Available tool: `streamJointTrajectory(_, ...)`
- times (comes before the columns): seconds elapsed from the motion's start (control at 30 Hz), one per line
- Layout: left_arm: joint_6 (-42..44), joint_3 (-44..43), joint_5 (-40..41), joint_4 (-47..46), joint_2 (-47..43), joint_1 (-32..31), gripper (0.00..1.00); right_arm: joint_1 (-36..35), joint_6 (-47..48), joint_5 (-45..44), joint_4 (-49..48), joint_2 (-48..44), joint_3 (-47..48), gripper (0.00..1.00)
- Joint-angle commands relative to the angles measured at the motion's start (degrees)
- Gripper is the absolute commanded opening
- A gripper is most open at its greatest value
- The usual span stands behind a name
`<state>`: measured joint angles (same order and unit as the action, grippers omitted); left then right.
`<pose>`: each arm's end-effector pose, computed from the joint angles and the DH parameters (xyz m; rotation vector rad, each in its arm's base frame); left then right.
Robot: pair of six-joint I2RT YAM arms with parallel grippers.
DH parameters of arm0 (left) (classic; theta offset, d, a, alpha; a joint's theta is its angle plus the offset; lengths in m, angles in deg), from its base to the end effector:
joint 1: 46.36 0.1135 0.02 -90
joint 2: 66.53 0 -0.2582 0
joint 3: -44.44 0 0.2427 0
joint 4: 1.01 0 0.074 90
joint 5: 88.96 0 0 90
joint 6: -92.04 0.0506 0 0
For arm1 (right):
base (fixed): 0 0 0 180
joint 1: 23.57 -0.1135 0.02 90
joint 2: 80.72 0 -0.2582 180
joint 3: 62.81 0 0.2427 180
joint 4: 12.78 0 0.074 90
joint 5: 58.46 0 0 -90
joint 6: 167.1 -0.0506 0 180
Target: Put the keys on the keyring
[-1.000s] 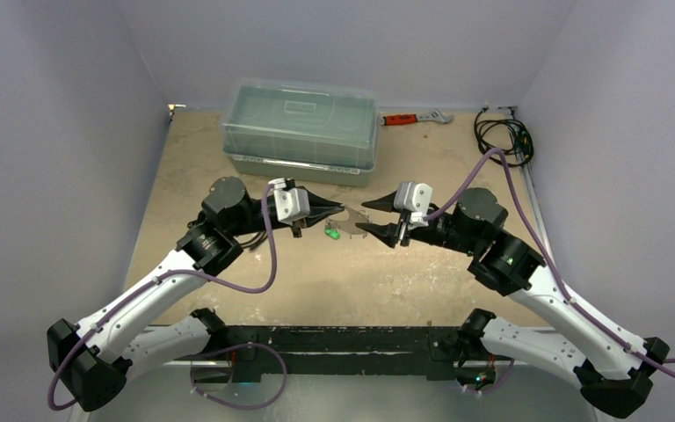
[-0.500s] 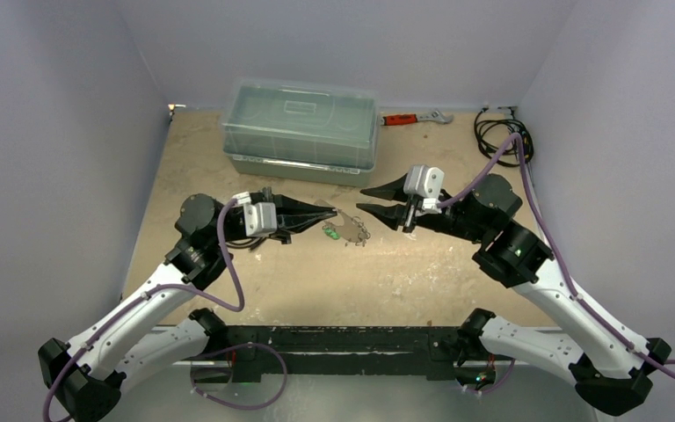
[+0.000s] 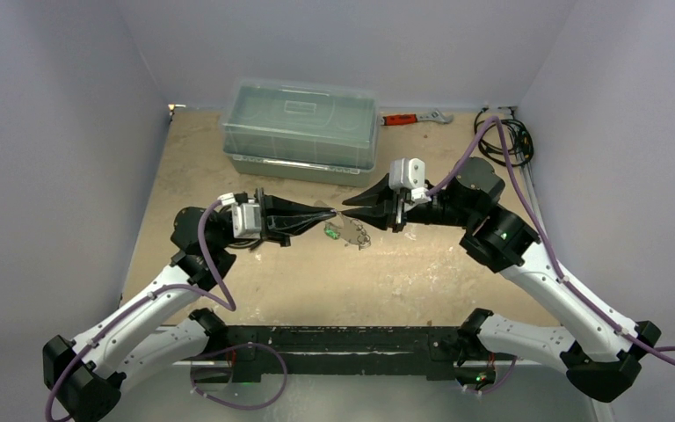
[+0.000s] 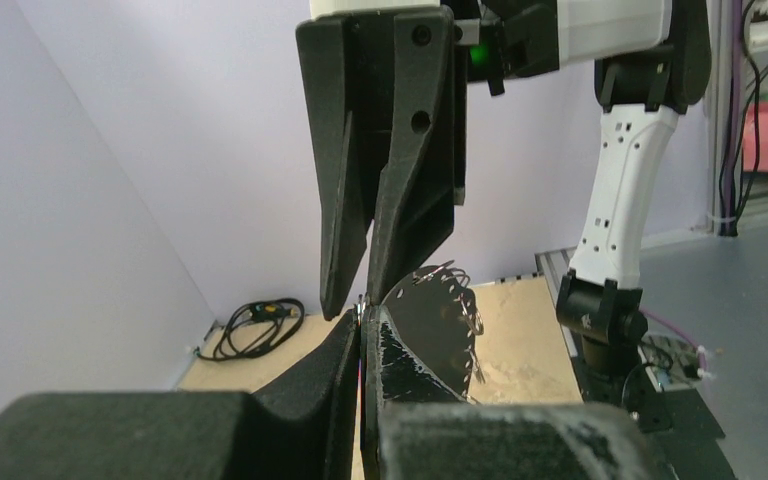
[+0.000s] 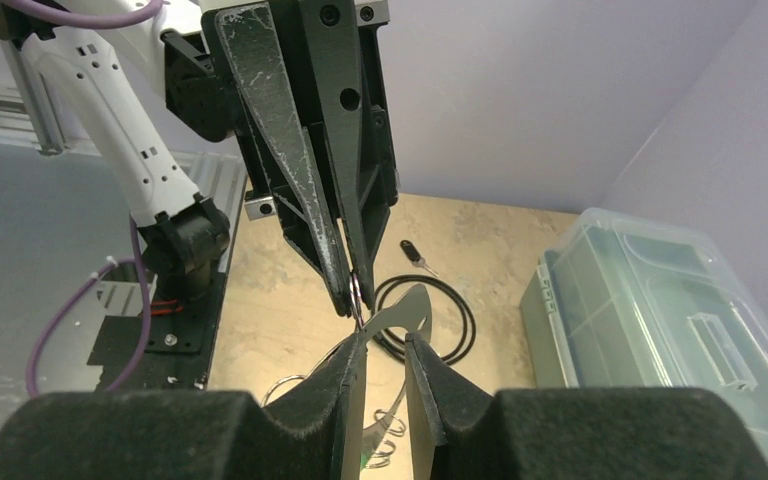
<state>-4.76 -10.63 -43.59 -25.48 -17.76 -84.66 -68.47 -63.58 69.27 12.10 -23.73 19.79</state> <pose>0.1236 -0.1429 0.3906 0.9954 0.7895 -1.0854 0.1285 0.1717 0.4364 -1.2243 1.0909 0.9342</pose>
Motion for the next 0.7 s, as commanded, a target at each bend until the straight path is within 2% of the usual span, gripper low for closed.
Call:
streamJointTrajectory(0.0,-6.16,1.64,2.41,-13.0,1.44,0.27,0.0,0.06,-4.41,3.37,-5.85,-0.95,-1.64,0.24)
streamJointTrajectory(0.27,-7.41,3.27,5.8,-16.83,3.13,0.25,0.0,0.07,-7.67,4.38,-12.3,-1.16,-2.83,0.24)
streamJointTrajectory(0.4,-7.11,3.44,6.97,-16.42,3.4,0.31,0.0,0.05,-7.15,3.1,-10.76,-0.73,-2.12,0.24)
streamJointTrajectory(0.47,-5.06,2.39,7.56,-13.09,2.99,0.27,0.0,0.07,-7.06,2.04,-9.46,-1.31,-2.31,0.24)
streamJointTrajectory(0.6,-1.76,0.5,8.99,-6.95,2.02,0.26,0.0,0.12,-7.07,-6.02,-10.29,-3.85,-4.68,0.33)
streamJointTrajectory(0.67,-1.09,0.07,10.15,-5.54,1.8,0.25,0.0,0.07,-7.43,-11.04,-10.39,-5.72,-6.7,0.41)
